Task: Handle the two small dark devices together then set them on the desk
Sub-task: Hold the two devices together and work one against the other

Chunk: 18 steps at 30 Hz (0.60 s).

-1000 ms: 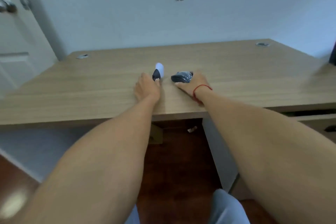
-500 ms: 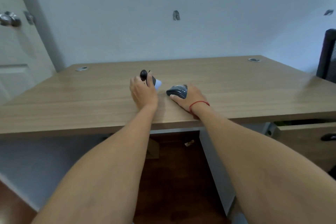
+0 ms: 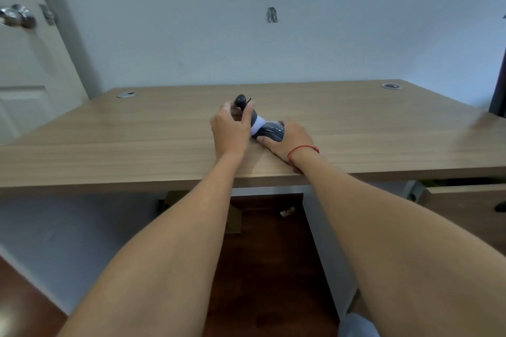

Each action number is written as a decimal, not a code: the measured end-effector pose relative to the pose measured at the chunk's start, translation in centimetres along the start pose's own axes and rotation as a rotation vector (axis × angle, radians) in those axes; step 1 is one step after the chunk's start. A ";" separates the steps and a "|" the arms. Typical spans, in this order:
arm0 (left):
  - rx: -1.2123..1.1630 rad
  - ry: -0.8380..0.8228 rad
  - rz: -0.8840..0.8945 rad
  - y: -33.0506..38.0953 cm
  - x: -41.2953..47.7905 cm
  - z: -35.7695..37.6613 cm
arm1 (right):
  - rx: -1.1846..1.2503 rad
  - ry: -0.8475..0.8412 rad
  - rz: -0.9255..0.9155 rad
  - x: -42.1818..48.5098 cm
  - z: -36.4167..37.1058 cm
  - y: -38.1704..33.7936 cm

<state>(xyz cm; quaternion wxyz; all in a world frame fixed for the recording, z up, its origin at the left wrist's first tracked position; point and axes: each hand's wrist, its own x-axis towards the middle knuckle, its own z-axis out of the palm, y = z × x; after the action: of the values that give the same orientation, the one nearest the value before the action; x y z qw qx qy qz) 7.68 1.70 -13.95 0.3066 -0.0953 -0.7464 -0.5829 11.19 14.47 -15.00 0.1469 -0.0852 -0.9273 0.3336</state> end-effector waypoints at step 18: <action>0.119 -0.032 0.060 0.4 -0.1 0.9 | -0.032 -0.015 -0.004 0.1 0.0 0.0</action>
<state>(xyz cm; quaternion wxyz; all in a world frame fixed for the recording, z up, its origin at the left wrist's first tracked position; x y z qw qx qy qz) 7.66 2.64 -13.77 0.3171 -0.1085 -0.7813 -0.5266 11.15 14.54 -14.98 0.1391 -0.0833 -0.9337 0.3192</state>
